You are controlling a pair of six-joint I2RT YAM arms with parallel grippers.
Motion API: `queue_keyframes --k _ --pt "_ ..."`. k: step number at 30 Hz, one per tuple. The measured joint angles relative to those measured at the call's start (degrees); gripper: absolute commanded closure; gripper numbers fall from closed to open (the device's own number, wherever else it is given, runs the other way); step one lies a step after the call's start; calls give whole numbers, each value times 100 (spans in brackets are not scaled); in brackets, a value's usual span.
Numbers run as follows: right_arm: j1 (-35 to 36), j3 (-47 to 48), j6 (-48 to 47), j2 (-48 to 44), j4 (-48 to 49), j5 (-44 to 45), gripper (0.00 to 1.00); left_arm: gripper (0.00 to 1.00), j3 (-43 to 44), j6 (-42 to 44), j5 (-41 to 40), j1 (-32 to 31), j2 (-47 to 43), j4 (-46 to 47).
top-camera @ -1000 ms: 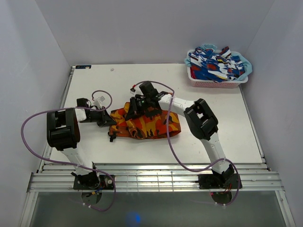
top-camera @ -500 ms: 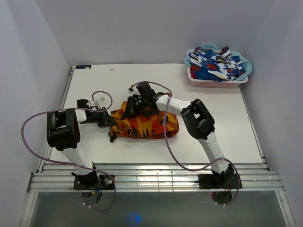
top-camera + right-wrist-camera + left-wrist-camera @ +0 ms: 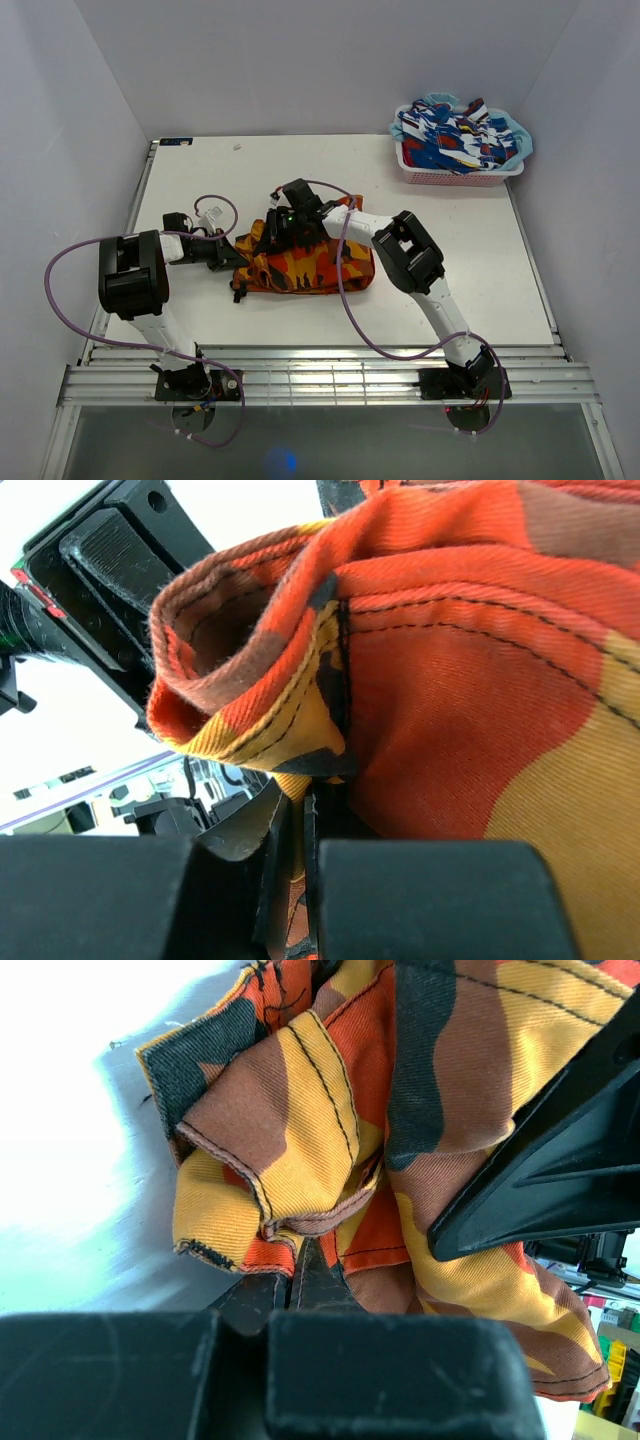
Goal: Fold and stack the trousers
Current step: Fold the trousers
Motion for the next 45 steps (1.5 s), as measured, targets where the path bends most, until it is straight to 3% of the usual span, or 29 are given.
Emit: queue_keyframes --k 18,19,20,22,23,27,36,38,40,45 --pt "37 184 232 57 289 186 92 98 -44 -133 0 2 -7 83" --pt "39 184 232 68 299 186 84 91 -44 -149 0 2 -7 83" --pt "39 181 240 74 326 181 65 80 -44 -155 -2 2 -7 87" --pt "44 170 299 87 452 164 52 70 -44 -188 -31 0 -11 94" --pt "50 170 317 87 525 151 47 58 -46 -219 -57 0 -20 90" --pt "61 170 339 87 787 87 39 40 -55 -341 -129 37 -273 -39" --pt "-87 166 33 -33 942 -199 23 24 238 -332 -1038 664 -872 -710" --pt "-203 166 -166 -184 918 -389 12 22 385 -271 -1141 815 -988 -896" --pt "-389 166 -553 -435 822 -693 6 22 623 -140 -1143 970 -1088 -1143" --pt "-1025 227 -2387 -1318 -376 -1303 6 20 1600 802 -295 1182 -1182 -1921"
